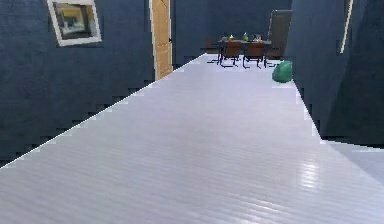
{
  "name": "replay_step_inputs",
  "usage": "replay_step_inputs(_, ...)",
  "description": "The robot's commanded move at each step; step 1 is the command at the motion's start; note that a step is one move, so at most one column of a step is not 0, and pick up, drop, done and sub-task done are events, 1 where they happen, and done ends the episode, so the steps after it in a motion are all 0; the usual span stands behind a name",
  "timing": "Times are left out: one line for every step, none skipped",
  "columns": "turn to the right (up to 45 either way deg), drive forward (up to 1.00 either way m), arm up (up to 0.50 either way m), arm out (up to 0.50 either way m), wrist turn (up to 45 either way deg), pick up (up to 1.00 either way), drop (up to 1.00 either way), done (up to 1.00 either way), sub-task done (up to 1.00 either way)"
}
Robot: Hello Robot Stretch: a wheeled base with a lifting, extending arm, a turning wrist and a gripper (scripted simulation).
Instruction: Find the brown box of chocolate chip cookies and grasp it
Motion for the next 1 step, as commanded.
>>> replay_step_inputs(3.0,0.0,0.0,0.0,0.0,0.0,0.0,0.0,0.0)
